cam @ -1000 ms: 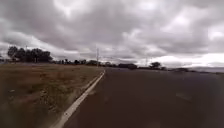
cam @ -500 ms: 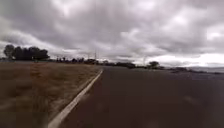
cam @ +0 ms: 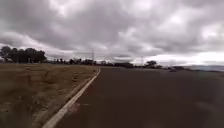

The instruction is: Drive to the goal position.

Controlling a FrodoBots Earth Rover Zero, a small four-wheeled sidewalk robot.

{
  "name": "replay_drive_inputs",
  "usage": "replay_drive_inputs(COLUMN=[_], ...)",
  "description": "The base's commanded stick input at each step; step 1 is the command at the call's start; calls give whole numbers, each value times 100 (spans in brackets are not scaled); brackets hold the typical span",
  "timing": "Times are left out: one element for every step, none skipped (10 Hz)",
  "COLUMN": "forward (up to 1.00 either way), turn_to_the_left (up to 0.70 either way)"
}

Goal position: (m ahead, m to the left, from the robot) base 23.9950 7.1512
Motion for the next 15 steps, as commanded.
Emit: replay_drive_inputs(forward=[85, 85, 85, 85, 85, 85, 85, 85, 85, 85, 85, 85, 85, 85, 85], turn_to_the_left=[0, 0, 0, 0, 0, 0, 0, 0, 0, 0, 0, 0, 0, 0, 0])
